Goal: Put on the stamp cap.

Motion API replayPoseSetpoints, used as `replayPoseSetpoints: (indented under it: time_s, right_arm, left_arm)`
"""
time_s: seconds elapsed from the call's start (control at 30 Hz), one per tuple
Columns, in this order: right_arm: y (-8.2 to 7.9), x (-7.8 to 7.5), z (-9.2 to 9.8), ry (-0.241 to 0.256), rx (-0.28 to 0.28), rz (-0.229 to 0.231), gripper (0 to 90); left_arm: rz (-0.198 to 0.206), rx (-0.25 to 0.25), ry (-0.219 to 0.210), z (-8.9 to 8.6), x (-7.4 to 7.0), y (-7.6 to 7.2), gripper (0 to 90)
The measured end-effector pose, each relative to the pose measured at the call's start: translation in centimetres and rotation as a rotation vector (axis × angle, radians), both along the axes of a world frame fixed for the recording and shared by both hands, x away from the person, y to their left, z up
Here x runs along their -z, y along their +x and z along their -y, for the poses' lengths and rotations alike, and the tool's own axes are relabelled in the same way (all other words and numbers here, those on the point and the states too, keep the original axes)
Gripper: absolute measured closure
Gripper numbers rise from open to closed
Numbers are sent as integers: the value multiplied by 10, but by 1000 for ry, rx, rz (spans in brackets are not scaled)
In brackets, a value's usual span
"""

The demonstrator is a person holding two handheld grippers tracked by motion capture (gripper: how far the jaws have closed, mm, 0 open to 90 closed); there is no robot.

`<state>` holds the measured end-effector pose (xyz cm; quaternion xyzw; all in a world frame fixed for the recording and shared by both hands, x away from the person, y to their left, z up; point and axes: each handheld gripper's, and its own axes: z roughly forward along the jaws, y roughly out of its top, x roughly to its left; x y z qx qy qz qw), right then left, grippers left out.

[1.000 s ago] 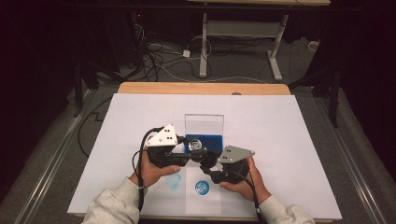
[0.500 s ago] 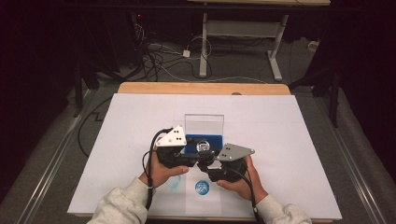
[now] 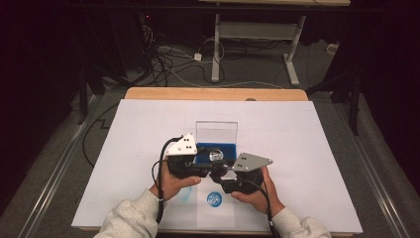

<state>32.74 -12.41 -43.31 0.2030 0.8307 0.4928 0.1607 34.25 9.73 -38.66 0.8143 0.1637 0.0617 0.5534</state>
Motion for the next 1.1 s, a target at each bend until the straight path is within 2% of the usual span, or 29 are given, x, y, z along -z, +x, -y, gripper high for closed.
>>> replayPoseSetpoints:
  time_s: [0.67,0.9,1.1]
  right_arm:
    - [-1,-1,2,-7,0,9,387]
    - [-3,-2,2,-14,-4,16,387]
    - [-5,-3,3,-18,-7,36,388]
  left_arm:
    - [11,0,33,0,-1,-2,545]
    - [-4,7,18,-1,0,-1,546]
    - [-27,15,-12,-4,1,-1,546]
